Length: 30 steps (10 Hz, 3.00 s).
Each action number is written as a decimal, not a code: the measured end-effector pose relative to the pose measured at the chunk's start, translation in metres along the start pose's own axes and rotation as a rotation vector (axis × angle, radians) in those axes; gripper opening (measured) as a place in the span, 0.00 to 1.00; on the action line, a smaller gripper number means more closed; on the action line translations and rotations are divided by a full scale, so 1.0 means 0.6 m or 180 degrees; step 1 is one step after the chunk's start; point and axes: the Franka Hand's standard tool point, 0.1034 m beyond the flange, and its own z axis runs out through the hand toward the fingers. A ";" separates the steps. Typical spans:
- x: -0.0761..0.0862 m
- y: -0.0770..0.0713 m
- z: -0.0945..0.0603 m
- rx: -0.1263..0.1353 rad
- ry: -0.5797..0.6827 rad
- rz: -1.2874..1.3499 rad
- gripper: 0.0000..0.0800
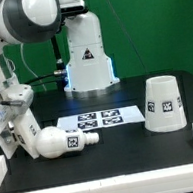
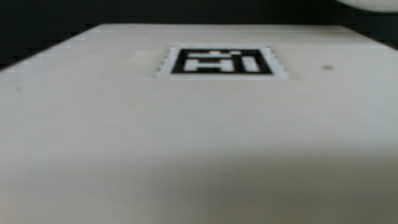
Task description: Assemble lamp
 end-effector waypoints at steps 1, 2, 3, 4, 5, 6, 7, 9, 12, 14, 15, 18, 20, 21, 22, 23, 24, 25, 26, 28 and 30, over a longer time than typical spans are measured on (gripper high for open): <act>0.000 0.000 0.000 0.0000 0.0000 0.0000 0.38; 0.000 0.000 0.000 0.0000 0.0000 0.0000 0.38; 0.000 0.000 0.000 0.0000 0.0000 0.0000 0.38; 0.000 0.000 0.000 0.0000 0.0000 0.0000 0.38; 0.000 0.000 0.000 0.0000 0.0000 0.0000 0.38; 0.000 0.000 0.000 0.0000 0.0000 0.0000 0.38; 0.000 0.000 0.000 0.0000 0.0000 0.0000 0.38; 0.000 0.000 0.001 -0.0002 0.0000 0.0000 0.47; 0.001 0.003 0.004 -0.0008 -0.0008 0.0018 0.83; -0.002 0.006 0.011 -0.0037 -0.0009 0.0009 0.87; -0.005 0.006 0.014 -0.0048 -0.0009 0.0002 0.87; -0.009 0.005 0.014 -0.0052 -0.0009 -0.0017 0.87; -0.009 0.005 0.015 -0.0053 -0.0009 -0.0018 0.87; -0.010 0.005 0.015 -0.0053 -0.0010 -0.0019 0.70; -0.010 0.005 0.015 -0.0053 -0.0010 -0.0019 0.47; -0.010 0.005 0.014 -0.0052 -0.0010 -0.0020 0.39; -0.010 0.005 0.015 -0.0052 -0.0010 -0.0020 0.39; -0.010 0.005 0.015 -0.0052 -0.0010 -0.0020 0.39; -0.010 0.005 0.014 -0.0052 -0.0009 -0.0022 0.39; 0.000 0.010 0.000 -0.0071 -0.0100 -0.0158 0.39; 0.021 0.000 -0.053 0.0034 -0.0237 -0.0213 0.39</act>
Offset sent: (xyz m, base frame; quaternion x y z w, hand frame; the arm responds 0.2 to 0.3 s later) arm 0.0000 0.0000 0.0000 0.0000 0.0000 0.0000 1.0000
